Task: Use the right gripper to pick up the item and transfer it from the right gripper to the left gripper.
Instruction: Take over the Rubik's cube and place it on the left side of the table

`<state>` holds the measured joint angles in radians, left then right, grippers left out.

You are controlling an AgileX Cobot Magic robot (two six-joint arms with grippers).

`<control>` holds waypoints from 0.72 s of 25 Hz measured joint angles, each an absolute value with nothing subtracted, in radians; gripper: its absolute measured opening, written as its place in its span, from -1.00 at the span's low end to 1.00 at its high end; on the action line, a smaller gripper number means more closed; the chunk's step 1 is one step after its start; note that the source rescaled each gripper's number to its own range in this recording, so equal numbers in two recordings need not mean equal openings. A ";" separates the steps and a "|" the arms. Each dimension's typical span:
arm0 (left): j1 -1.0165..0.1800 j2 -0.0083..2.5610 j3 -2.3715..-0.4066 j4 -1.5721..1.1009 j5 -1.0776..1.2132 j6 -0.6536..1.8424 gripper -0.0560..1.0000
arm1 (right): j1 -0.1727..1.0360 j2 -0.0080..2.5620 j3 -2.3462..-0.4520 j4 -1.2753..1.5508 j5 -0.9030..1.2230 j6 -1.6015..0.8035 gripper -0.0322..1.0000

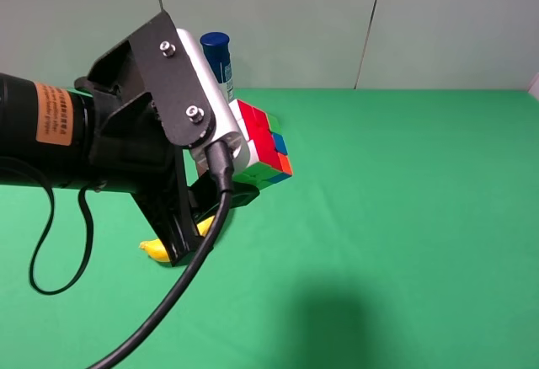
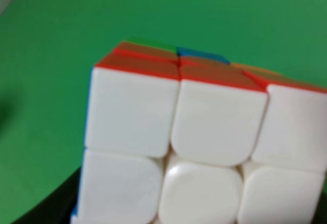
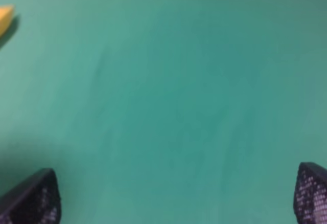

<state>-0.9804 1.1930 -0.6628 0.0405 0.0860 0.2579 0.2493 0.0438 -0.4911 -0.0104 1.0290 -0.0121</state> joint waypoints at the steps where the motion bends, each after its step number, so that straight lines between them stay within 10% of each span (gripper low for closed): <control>1: -0.980 1.193 -0.663 0.040 0.086 0.258 -0.89 | 0.221 0.024 -0.491 -0.010 1.029 -0.012 1.00; 18: -0.980 1.193 -0.663 0.040 0.086 0.258 -0.89 | 0.027 -0.006 -0.491 -0.006 1.026 -0.012 1.00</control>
<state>-0.9804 1.1930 -0.6628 0.0405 0.0860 0.2579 0.0269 -0.0061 -0.4911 -0.0061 1.0262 -0.0121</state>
